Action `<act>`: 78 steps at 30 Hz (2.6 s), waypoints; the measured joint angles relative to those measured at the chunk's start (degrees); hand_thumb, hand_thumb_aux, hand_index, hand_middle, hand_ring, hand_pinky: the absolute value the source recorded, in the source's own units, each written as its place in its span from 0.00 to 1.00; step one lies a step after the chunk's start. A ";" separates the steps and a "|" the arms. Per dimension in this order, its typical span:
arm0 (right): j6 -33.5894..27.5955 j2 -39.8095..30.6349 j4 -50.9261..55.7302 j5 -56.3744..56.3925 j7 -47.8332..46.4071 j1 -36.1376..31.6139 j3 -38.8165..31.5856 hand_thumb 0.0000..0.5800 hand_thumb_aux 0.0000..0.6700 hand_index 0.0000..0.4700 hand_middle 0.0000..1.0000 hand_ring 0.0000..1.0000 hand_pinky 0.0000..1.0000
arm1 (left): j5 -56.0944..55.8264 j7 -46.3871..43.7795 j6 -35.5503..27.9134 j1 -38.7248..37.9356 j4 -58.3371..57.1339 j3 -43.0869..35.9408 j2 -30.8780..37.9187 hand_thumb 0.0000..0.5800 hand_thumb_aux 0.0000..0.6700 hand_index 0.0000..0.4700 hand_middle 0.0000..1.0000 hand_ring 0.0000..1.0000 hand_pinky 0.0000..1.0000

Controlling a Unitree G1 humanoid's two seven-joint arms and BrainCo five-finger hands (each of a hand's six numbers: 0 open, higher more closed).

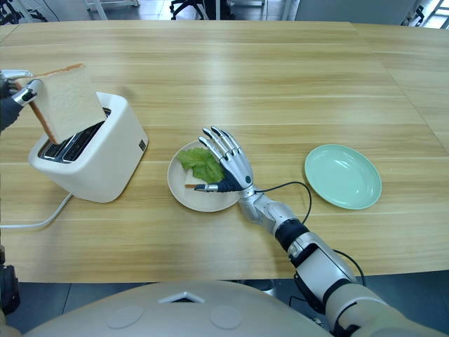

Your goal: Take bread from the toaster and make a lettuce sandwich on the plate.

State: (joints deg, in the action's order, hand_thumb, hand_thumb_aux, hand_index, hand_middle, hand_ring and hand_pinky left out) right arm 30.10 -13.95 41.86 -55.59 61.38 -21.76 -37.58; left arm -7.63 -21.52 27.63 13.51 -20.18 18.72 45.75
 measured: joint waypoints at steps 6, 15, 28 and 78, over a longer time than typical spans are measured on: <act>0.00 -0.11 -0.34 0.00 -0.12 0.01 0.13 0.00 0.00 0.00 0.00 0.00 0.00 | -5.60 -2.86 -2.41 1.92 0.31 0.89 -2.39 1.00 1.00 0.98 1.00 1.00 1.00; -0.17 -0.46 -0.52 0.12 -0.04 0.05 1.54 0.00 0.00 0.00 0.00 0.00 0.00 | -11.32 -6.45 -5.59 4.30 2.61 1.95 -5.40 1.00 1.00 0.98 1.00 1.00 1.00; -0.45 -4.51 -6.50 6.49 3.42 3.82 12.89 0.00 0.00 0.00 0.00 0.00 0.00 | -10.62 -16.76 -9.70 11.16 7.50 -11.33 -14.82 1.00 1.00 0.98 1.00 1.00 1.00; -9.06 -1.77 -3.95 -7.32 2.11 7.49 2.55 0.00 0.00 0.00 0.00 0.00 0.00 | 11.06 -8.00 -4.11 23.09 -42.68 -23.66 -33.57 1.00 1.00 0.98 1.00 1.00 1.00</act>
State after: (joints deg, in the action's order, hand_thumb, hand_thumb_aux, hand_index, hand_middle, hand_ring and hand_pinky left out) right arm 21.03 -15.72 37.91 -62.91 63.49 -14.27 -35.03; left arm 3.43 -29.52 23.53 36.60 -62.86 -4.94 12.18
